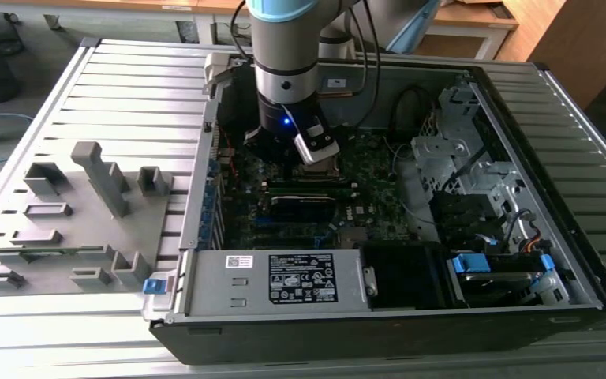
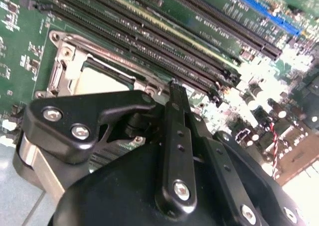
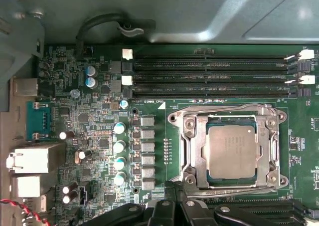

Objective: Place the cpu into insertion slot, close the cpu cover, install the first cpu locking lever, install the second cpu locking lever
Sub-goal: 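Install the second cpu locking lever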

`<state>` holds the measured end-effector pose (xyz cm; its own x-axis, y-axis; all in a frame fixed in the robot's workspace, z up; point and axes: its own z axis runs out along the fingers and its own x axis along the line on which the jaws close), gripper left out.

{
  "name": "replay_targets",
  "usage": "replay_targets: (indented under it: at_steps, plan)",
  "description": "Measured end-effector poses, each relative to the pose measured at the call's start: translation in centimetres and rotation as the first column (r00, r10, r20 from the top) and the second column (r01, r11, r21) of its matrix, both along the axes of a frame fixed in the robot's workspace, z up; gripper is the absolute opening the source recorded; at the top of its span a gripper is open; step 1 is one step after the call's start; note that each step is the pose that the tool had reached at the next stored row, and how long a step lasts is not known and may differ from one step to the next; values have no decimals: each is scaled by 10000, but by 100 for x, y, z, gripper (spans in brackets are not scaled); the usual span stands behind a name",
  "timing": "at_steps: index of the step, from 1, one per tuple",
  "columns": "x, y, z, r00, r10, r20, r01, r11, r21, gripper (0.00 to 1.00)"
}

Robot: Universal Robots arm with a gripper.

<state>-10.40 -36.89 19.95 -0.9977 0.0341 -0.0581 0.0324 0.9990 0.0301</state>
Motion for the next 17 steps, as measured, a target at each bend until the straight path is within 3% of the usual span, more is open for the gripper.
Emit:
replay_targets:
  at_steps: [17]
  plan:
    - [-56,1,-32,10000,-1,27,1,10000,36,11]
